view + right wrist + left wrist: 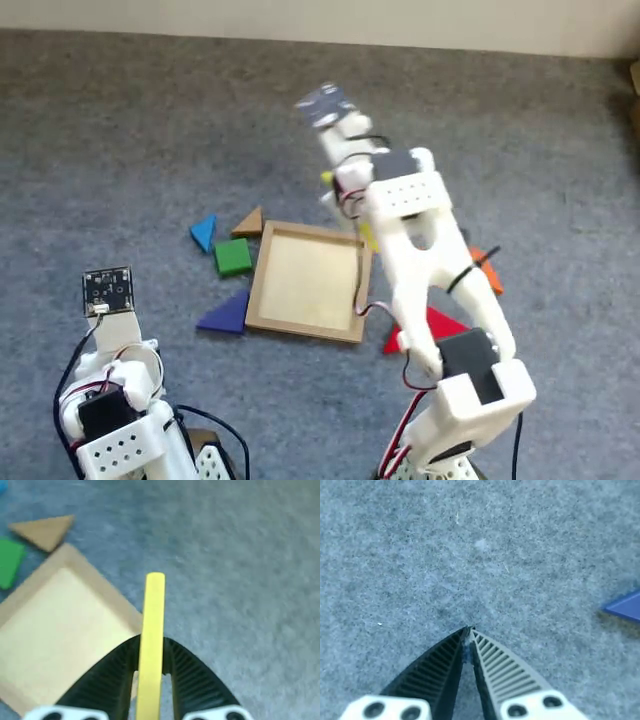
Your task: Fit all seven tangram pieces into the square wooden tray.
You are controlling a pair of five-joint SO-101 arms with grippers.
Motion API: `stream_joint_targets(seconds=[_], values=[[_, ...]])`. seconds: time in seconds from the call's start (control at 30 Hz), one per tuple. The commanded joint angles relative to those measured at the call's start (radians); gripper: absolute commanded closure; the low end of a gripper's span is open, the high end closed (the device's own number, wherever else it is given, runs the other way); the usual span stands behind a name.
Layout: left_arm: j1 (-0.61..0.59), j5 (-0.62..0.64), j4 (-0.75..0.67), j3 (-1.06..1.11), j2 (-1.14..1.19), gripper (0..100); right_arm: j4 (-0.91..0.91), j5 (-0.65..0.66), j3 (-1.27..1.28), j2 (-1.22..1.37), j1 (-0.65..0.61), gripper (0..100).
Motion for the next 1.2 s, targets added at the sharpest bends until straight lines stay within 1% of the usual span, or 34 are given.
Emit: stream_joint_targets(seconds=[0.0,0.1,0.2,0.27,0.37,0.47,0.57,0.73,1.1,1.17], values=[[-0.016,0.000,0.011,0.021,-0.061,99,-0.012,0.084,-0.061,-0.065,-0.067,99.5],[-0.016,0.000,0.011,0.021,-0.061,99,-0.036,0.141,-0.053,-0.065,-0.088,99.5],[-0.018,0.000,0.009,0.021,-0.061,99,-0.101,0.241,0.033,-0.071,-0.108,99.5],[-0.019,0.000,0.009,0.021,-0.061,99,-0.143,0.276,0.084,-0.073,-0.120,99.5],[-0.071,0.000,0.009,0.021,-0.061,99,-0.199,0.293,0.147,-0.071,-0.128,99.5],[-0.131,0.000,0.009,0.021,-0.061,99,-0.249,0.359,0.208,-0.071,-0.128,99.5],[-0.162,0.000,0.009,0.021,-0.061,99,-0.303,0.390,0.272,-0.070,-0.131,99.5],[-0.170,0.000,0.009,0.021,-0.061,99,-0.361,0.400,0.331,-0.070,-0.131,99.5],[-0.170,0.000,0.009,0.021,-0.061,99,-0.363,0.394,0.346,-0.064,-0.140,99.5],[-0.170,0.000,0.009,0.021,-0.061,99,-0.363,0.365,0.346,-0.064,-0.148,99.4]])
